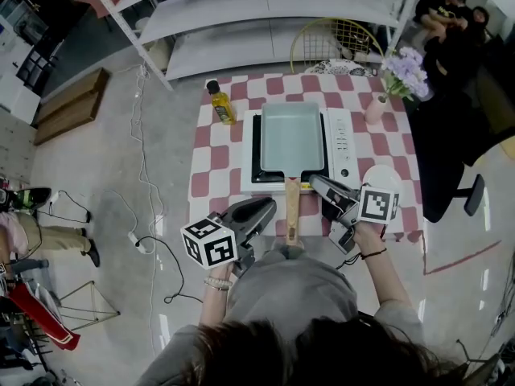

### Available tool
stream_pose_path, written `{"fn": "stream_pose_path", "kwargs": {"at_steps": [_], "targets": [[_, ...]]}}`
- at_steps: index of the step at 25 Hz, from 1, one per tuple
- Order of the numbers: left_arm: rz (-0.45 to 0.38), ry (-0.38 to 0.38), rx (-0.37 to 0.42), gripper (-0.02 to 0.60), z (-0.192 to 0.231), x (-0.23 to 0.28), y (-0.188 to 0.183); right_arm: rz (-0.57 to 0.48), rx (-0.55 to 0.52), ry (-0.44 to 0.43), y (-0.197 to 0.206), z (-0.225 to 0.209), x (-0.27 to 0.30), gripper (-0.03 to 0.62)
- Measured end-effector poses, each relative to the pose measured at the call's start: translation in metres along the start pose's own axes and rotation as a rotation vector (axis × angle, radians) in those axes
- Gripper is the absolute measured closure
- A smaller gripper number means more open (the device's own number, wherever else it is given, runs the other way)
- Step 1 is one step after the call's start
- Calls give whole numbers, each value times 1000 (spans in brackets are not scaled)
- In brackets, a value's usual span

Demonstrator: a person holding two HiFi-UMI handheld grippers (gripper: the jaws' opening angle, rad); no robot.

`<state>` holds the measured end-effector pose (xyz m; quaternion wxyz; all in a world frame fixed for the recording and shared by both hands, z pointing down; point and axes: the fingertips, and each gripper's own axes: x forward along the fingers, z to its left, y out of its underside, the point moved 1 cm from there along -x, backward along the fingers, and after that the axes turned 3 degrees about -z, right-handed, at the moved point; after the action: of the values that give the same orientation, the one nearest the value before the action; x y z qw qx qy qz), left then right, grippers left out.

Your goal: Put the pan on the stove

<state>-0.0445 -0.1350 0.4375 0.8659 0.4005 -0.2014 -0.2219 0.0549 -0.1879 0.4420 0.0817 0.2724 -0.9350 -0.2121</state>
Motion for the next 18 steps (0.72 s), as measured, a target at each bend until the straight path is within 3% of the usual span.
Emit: {"fn": "stream_pose_path", "kwargs": {"at_steps": [10, 18], "targets": [[-48, -92, 170, 541, 0, -7, -5, -84, -329, 110, -22, -3, -26, 563], [-64, -148, 279, 546, -2, -10, -12, -121, -473, 128, -26, 4, -38, 566]]}}
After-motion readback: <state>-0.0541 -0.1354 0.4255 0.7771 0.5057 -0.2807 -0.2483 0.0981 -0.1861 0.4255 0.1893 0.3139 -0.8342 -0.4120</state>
